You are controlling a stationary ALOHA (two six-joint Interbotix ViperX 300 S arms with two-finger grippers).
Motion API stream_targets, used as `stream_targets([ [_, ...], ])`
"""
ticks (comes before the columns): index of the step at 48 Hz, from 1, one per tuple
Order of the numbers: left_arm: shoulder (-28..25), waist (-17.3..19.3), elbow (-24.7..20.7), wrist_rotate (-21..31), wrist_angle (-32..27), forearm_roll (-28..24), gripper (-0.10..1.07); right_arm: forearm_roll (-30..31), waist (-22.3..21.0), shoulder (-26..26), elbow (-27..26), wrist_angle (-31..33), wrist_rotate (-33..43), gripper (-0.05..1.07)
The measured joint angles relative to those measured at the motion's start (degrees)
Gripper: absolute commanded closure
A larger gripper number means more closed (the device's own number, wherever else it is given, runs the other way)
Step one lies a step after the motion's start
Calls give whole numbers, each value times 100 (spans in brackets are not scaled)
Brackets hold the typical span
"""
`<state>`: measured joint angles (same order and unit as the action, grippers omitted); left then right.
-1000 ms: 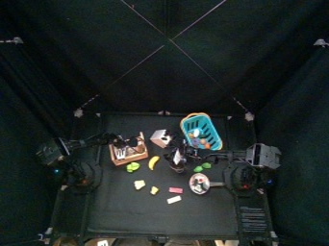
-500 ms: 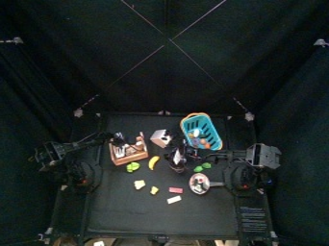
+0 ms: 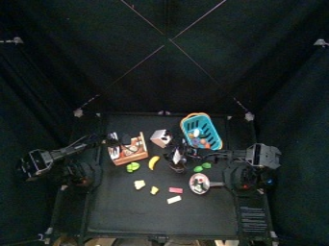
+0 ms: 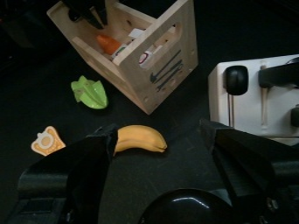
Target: Grab carrot
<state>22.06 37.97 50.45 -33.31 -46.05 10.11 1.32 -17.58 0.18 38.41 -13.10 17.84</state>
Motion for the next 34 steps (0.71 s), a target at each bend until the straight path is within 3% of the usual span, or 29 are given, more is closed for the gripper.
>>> stream_targets([
  [15, -316, -62, 35, 18, 0, -62, 3, 0, 0, 62, -18, 0, 9, 0],
  [34, -949, -132, -88, 141, -220, -659, 1, -9, 0, 149, -18, 9, 0, 0],
])
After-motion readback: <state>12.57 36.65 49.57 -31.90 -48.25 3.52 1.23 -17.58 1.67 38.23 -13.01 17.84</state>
